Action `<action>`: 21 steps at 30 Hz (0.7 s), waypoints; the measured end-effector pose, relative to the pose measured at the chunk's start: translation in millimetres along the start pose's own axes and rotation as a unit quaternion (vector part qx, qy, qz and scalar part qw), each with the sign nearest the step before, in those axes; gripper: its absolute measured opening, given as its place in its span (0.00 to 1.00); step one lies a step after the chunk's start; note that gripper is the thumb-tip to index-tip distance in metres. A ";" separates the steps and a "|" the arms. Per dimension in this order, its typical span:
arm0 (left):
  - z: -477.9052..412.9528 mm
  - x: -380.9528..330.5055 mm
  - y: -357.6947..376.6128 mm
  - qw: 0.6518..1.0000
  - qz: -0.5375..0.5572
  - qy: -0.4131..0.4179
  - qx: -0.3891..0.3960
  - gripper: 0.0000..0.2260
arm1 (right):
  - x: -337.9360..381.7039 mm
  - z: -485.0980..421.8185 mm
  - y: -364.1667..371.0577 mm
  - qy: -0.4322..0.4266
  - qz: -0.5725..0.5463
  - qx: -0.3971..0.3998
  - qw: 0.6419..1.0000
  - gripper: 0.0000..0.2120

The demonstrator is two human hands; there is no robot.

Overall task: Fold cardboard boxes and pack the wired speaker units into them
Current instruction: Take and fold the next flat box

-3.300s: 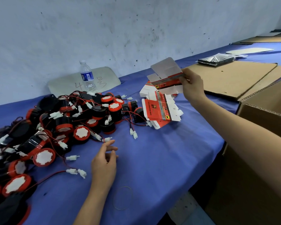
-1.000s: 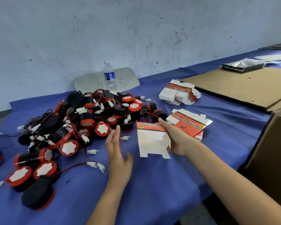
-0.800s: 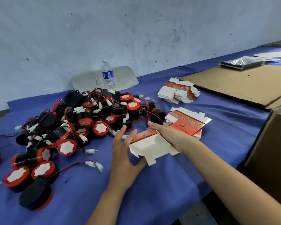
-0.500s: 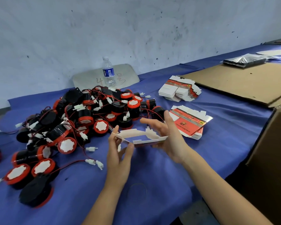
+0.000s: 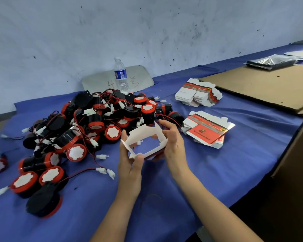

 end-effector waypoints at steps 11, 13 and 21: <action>3.3 0.4 -3.5 0.998 -0.006 -0.021 -0.054 0.20 | -9.0 9.9 3.8 -0.053 -0.034 0.046 0.997 0.24; 4.3 0.4 -3.0 0.998 -0.011 -0.024 -0.053 0.19 | -9.2 11.1 4.4 -0.044 -0.049 0.056 0.996 0.24; 10.5 8.5 -3.1 0.994 -0.062 -0.041 -0.074 0.20 | -5.1 13.4 3.8 -0.074 -0.006 0.048 0.996 0.22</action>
Point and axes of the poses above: each hand's wrist, its own z-axis away from the middle knuckle, its own y-axis out of the palm, x = y × z, the point moved 3 cm from there along -z, towards the middle knuckle, and after that the axes turned 3 degrees about -y, right-handed, at the moved point
